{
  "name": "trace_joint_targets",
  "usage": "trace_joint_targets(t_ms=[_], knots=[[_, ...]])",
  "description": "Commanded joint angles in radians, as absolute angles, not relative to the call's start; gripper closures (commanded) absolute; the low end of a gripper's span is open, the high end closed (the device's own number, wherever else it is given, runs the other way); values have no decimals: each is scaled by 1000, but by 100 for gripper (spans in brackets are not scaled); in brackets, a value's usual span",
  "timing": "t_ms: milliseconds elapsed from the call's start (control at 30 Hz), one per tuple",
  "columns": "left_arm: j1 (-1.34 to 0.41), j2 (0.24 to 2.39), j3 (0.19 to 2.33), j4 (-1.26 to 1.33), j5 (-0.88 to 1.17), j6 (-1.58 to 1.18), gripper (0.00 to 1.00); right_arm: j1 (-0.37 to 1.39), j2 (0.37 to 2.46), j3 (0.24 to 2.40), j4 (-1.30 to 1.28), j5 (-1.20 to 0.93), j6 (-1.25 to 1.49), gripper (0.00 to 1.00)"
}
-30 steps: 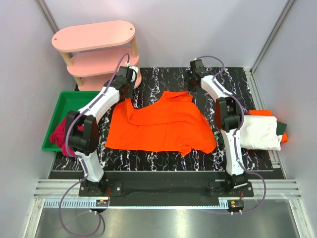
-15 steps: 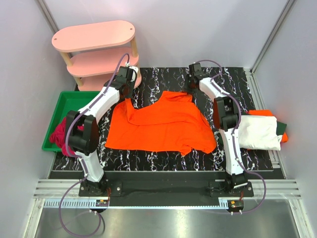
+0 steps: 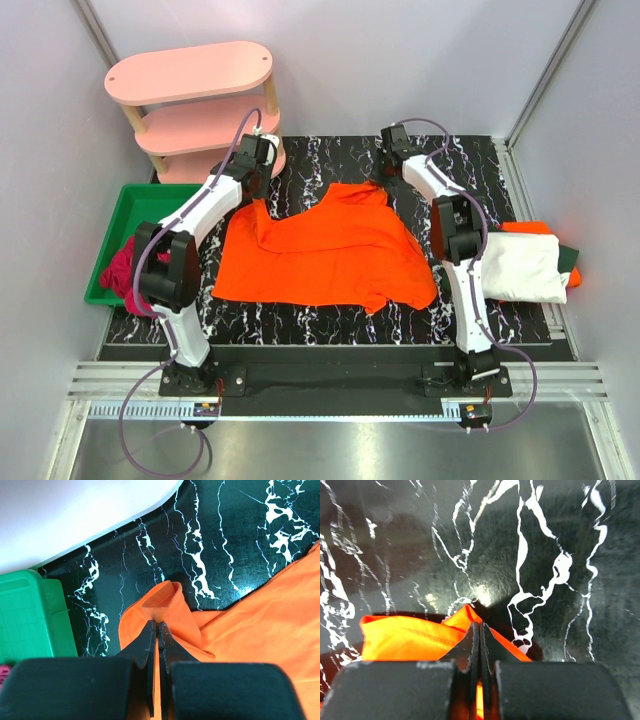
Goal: Fold and stack the t-shirts
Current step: Flatten out the tshirt
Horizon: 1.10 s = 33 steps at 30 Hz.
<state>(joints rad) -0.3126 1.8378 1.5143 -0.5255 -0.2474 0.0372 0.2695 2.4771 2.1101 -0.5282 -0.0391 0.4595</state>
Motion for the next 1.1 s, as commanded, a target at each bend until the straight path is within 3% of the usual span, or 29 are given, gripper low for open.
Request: trace_joint_targets(t_ms=[0, 567, 833, 1067], knots=[[-318, 1793, 1525, -500, -236, 23, 100, 295, 2316, 2189, -522, 24, 440, 100], [-318, 1692, 1509, -503, -258, 6, 100, 307, 2047, 2005, -506, 130, 365, 100], [-318, 1430, 1480, -541, -291, 18, 100, 347, 1674, 1780, -511, 262, 269, 100], [-318, 1189, 1410, -590, -295, 60, 100, 446, 1430, 1796, -670, 409, 210, 100]])
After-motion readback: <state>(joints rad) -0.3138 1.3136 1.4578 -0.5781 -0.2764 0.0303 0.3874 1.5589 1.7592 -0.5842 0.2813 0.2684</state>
